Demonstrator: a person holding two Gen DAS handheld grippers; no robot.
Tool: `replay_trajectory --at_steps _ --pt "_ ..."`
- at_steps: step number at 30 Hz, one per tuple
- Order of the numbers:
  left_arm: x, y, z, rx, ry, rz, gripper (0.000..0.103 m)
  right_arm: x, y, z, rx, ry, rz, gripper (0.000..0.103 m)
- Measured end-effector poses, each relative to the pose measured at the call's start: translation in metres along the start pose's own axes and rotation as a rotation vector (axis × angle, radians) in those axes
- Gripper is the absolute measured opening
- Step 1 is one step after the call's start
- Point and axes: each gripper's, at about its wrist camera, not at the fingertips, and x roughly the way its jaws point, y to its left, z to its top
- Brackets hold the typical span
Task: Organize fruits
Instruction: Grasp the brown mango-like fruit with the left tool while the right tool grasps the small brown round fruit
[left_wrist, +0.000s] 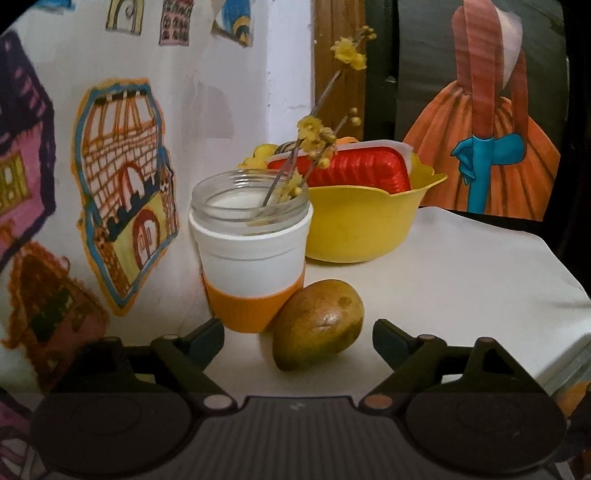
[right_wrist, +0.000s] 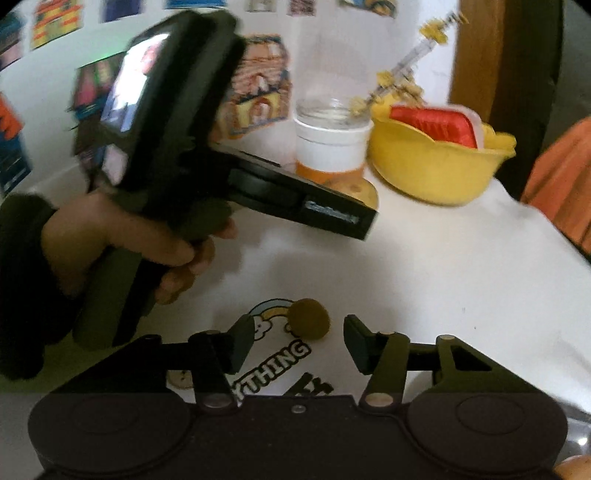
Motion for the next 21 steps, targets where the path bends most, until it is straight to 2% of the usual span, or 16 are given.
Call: replay_trajectory --at_steps 4,9,14,18,21 --pt "0.008 0.006 0.001 -0.035 0.016 -0.01 0.082 0.011 -0.008 0.006 0.029 0.037 0.019 0.048" --pt "0.014 0.01 0.0 -0.072 0.025 -0.036 0.08 0.02 -0.012 0.007 0.056 0.077 0.038 0.041" --pt "0.018 0.008 0.001 -0.089 0.028 -0.054 0.073 0.02 -0.014 0.006 0.08 0.082 0.052 0.031" --pt "0.018 0.003 0.004 -0.102 0.025 -0.084 0.057 0.018 -0.018 0.005 0.103 0.08 0.052 0.031" --pt "0.018 -0.001 0.004 -0.093 0.02 -0.067 0.057 0.017 -0.02 0.003 0.109 0.08 0.05 0.031"
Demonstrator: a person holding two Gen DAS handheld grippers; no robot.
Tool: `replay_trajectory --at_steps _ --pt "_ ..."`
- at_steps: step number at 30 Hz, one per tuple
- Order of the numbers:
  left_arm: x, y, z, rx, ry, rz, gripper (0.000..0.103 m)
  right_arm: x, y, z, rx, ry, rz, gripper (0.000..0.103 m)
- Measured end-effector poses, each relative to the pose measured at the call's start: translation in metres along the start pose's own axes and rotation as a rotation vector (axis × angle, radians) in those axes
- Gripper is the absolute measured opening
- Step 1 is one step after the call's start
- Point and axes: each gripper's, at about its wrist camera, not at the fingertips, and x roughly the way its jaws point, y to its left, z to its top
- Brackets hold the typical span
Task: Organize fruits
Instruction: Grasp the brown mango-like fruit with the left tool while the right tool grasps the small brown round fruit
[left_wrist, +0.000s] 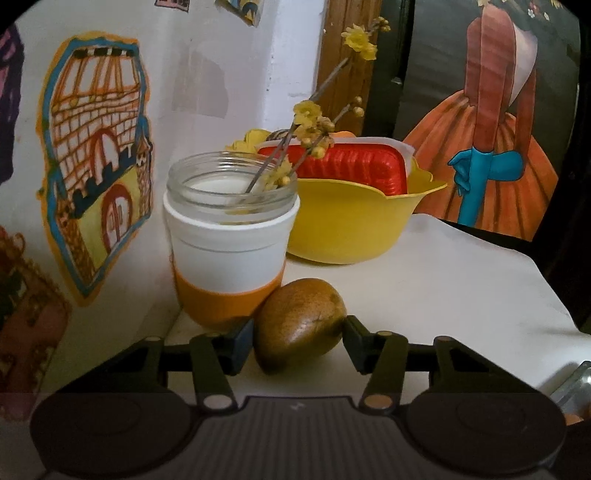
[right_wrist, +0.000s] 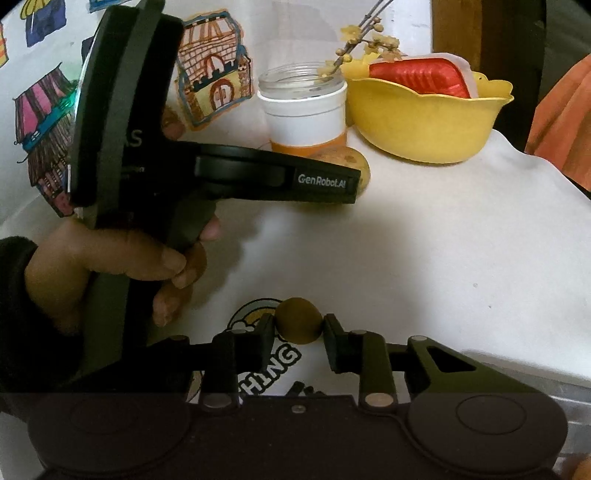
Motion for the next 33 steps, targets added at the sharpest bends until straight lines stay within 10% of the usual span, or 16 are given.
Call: replay_trajectory --at_steps 14,21,33 --pt "-0.032 -0.005 -0.019 -0.005 -0.001 0.053 0.031 -0.019 0.016 -0.012 -0.079 0.043 -0.019 0.031" --pt "-0.021 -0.005 -0.011 0.004 0.0 0.058 0.063 -0.02 0.019 -0.014 -0.125 0.033 -0.018 0.031" --pt "0.01 -0.002 -0.002 -0.13 0.022 0.005 0.067 -0.013 -0.004 -0.004 -0.127 0.033 -0.031 0.031"
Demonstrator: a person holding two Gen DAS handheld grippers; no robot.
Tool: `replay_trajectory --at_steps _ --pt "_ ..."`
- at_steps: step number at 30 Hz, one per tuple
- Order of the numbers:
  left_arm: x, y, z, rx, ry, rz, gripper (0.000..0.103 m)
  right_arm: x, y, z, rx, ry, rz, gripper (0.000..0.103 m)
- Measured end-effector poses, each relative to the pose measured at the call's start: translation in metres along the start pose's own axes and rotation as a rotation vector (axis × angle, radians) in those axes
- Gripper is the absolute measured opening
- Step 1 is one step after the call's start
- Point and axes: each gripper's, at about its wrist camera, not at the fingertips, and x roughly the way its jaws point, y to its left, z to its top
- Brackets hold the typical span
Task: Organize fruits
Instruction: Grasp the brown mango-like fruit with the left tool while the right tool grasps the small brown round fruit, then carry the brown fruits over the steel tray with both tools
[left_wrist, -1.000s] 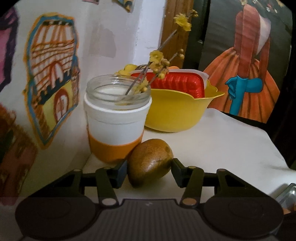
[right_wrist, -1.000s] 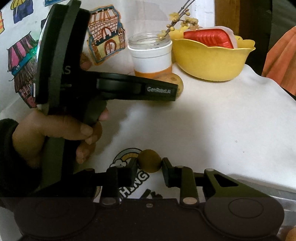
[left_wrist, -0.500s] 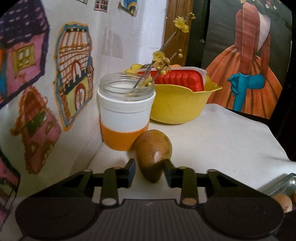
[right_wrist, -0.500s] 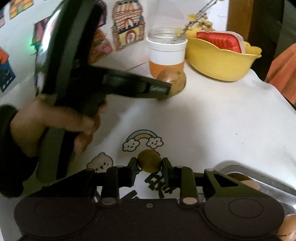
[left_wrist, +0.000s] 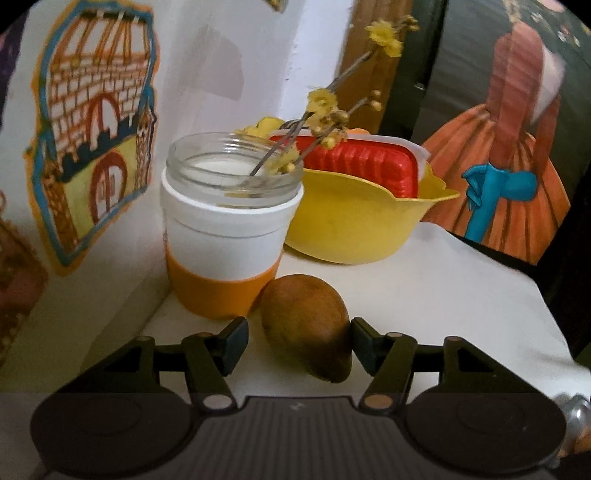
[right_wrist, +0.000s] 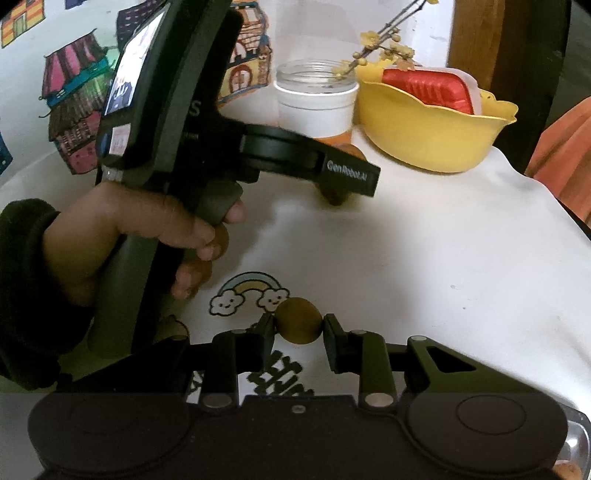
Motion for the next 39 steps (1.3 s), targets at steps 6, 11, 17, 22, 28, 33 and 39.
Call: replay_trajectory --at_steps 6,11,17,22,28,33,39 --pt "0.008 0.0 -0.001 -0.065 -0.015 0.016 0.063 0.001 -0.006 -0.003 0.012 0.002 0.005 0.031" --pt "0.01 -0.003 -0.004 -0.082 -0.021 0.024 0.058 0.003 -0.008 -0.003 0.02 0.0 0.001 0.031" --pt "-0.001 0.002 -0.011 -0.112 0.002 0.024 0.057 -0.002 -0.005 -0.005 0.025 -0.005 -0.004 0.031" --pt "-0.024 0.003 -0.025 -0.079 0.009 0.038 0.057 -0.013 0.004 -0.011 0.023 -0.008 0.002 0.031" --pt "-0.059 0.002 -0.047 -0.038 0.03 0.021 0.057 -0.031 0.017 -0.024 0.026 -0.013 0.01 0.031" --pt "-0.089 0.003 -0.067 -0.024 0.049 -0.003 0.057 -0.056 0.034 -0.041 -0.016 -0.069 -0.003 0.031" --pt "-0.129 0.006 -0.089 0.001 0.069 -0.033 0.057 -0.087 0.061 -0.071 -0.106 -0.156 -0.014 0.031"
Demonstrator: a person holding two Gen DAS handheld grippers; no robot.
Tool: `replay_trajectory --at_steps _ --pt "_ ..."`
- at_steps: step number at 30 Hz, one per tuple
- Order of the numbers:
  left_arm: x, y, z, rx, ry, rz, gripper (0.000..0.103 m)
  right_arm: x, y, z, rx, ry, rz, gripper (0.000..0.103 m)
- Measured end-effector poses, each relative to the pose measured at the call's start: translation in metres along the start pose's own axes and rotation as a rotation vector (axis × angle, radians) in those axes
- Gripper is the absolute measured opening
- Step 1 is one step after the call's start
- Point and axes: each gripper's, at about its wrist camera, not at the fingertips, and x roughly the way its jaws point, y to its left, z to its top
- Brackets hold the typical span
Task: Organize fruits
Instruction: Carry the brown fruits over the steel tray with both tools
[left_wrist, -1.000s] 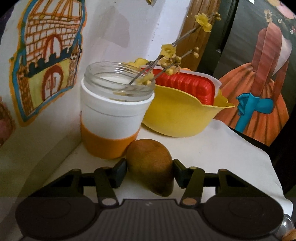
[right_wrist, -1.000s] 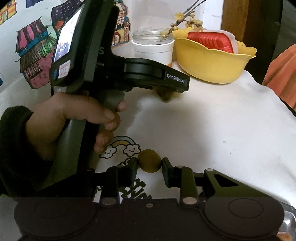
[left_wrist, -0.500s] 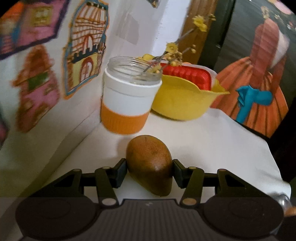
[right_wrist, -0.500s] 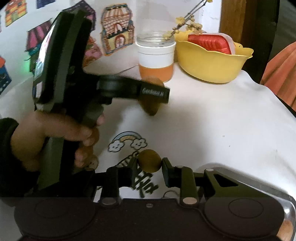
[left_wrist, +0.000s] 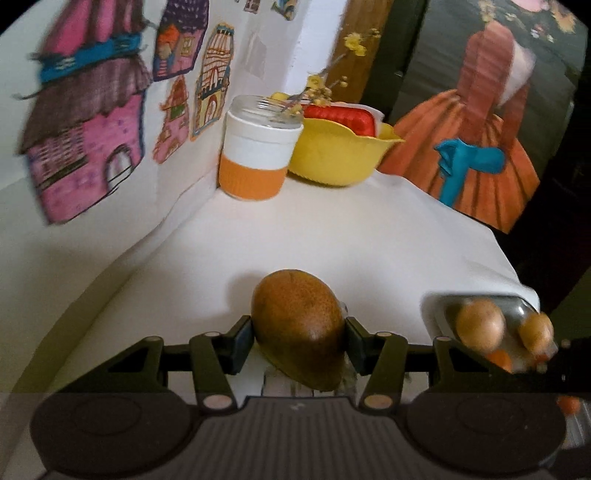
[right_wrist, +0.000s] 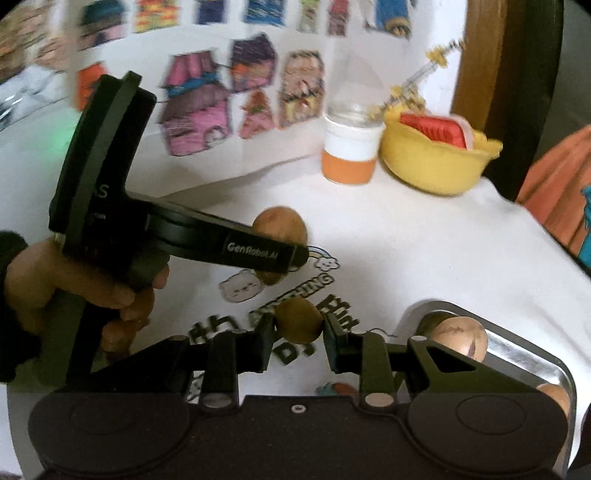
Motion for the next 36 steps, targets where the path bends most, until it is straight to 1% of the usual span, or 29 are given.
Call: replay_trajectory --at_steps 6,10,12,16,25,31,36 --pt "-0.039 -0.008 -0.028 0.078 0.028 -0.038 0.057 -0.026 0.022 -0.023 -0.033 -0.064 -0.002 0.031" --pt "-0.063 -0.018 -0.045 0.113 0.021 -0.069 0.057 -0.044 0.03 -0.037 -0.02 -0.096 -0.007 0.031" --pt "-0.074 -0.024 -0.052 0.123 0.013 -0.088 0.057 -0.052 0.033 -0.045 -0.018 -0.114 -0.027 0.031" --pt "-0.088 -0.034 -0.062 0.106 0.013 -0.133 0.056 -0.07 0.039 -0.066 -0.028 -0.138 -0.072 0.031" --pt "-0.103 -0.054 -0.082 0.068 0.017 -0.201 0.057 -0.108 0.038 -0.106 0.037 -0.196 -0.12 0.031" --pt "-0.109 -0.067 -0.087 0.048 0.009 -0.235 0.057 -0.13 0.026 -0.131 0.105 -0.23 -0.164 0.031" --pt "-0.114 -0.086 -0.092 0.066 -0.008 -0.265 0.057 -0.142 0.015 -0.148 0.15 -0.235 -0.203 0.031"
